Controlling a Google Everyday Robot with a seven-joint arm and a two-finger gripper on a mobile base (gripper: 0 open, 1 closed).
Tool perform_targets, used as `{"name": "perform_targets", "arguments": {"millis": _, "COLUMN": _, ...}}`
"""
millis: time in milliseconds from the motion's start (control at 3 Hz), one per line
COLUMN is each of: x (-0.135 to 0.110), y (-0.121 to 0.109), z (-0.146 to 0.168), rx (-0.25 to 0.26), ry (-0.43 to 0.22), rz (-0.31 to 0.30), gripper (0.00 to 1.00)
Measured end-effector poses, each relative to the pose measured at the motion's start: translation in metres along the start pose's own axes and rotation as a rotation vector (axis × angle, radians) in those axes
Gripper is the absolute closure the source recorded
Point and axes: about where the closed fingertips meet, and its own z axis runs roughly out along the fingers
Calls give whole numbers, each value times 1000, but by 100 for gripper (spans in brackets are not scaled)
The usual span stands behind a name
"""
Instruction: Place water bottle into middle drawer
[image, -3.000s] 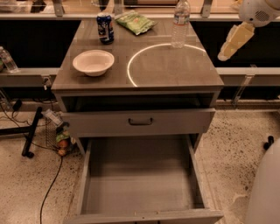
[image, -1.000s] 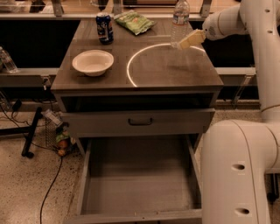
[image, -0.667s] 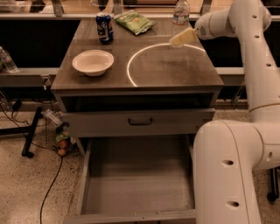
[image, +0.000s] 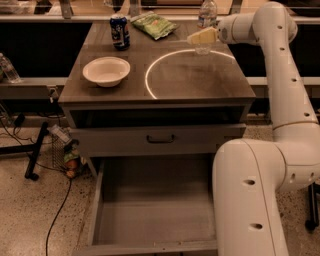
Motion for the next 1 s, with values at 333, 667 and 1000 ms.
{"name": "perform_targets", "arguments": {"millis": 333, "x": -12, "y": -5, "z": 6, "rx": 20, "ry": -66, "rz": 42, "gripper": 4}}
{"name": "perform_targets", "arguments": {"millis": 667, "x": -18, "y": -9, "z": 6, "rx": 32, "ry": -95, "rz": 65, "gripper": 26}}
{"name": "perform_targets", "arguments": {"millis": 1000, "x": -15, "y": -21, "z": 1, "rx": 60, "ry": -103, "rz": 104, "gripper": 49}}
